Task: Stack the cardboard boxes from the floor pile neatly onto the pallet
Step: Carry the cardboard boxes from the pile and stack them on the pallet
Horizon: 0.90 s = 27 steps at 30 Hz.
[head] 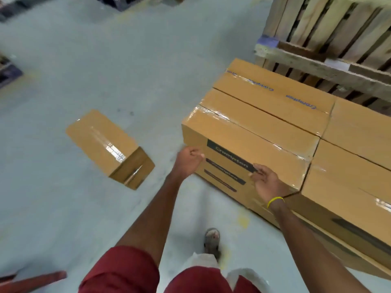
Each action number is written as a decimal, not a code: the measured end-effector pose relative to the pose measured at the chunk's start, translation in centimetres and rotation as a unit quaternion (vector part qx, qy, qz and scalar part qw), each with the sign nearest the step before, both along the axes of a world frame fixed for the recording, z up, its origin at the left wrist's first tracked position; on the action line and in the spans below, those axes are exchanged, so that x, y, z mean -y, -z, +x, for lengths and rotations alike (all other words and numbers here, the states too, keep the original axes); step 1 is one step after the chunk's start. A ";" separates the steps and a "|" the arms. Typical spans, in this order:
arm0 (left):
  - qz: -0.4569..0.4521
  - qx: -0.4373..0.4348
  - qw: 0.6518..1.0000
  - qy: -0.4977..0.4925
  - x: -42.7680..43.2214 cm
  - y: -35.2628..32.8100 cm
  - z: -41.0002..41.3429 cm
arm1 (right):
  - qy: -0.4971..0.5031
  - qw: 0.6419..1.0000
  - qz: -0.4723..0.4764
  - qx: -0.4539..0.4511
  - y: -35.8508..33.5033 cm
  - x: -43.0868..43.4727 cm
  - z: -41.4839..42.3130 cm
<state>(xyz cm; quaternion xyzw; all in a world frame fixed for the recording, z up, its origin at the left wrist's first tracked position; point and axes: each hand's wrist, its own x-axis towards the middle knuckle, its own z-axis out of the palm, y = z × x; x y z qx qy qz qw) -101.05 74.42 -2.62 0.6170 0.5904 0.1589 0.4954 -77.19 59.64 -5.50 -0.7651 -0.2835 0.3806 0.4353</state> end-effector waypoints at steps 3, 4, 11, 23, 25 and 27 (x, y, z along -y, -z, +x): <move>-0.011 -0.005 0.999 -0.037 -0.3 1.1 -5.4 | -0.040 0.999 0.002 -0.023 0.1 -2.1 -4.9; -0.016 -0.007 0.999 -0.046 -0.5 1.5 -7.0 | -0.043 0.999 0.001 -0.031 0.1 -2.7 -6.4; -0.012 -0.002 0.998 -0.063 -1.4 2.2 -16.5 | -0.048 0.998 0.014 -0.046 1.5 -5.5 -16.1; -0.028 0.022 0.994 -0.102 -3.3 2.0 -35.2 | -0.037 0.995 -0.045 -0.084 4.5 -7.5 -33.4; -0.030 0.024 0.992 -0.117 -4.8 1.9 -38.8 | -0.047 0.993 -0.058 -0.094 4.2 -9.2 -36.3; -0.032 0.017 0.991 -0.130 -6.8 1.9 -42.1 | -0.053 0.990 -0.070 -0.110 4.3 -11.5 -38.6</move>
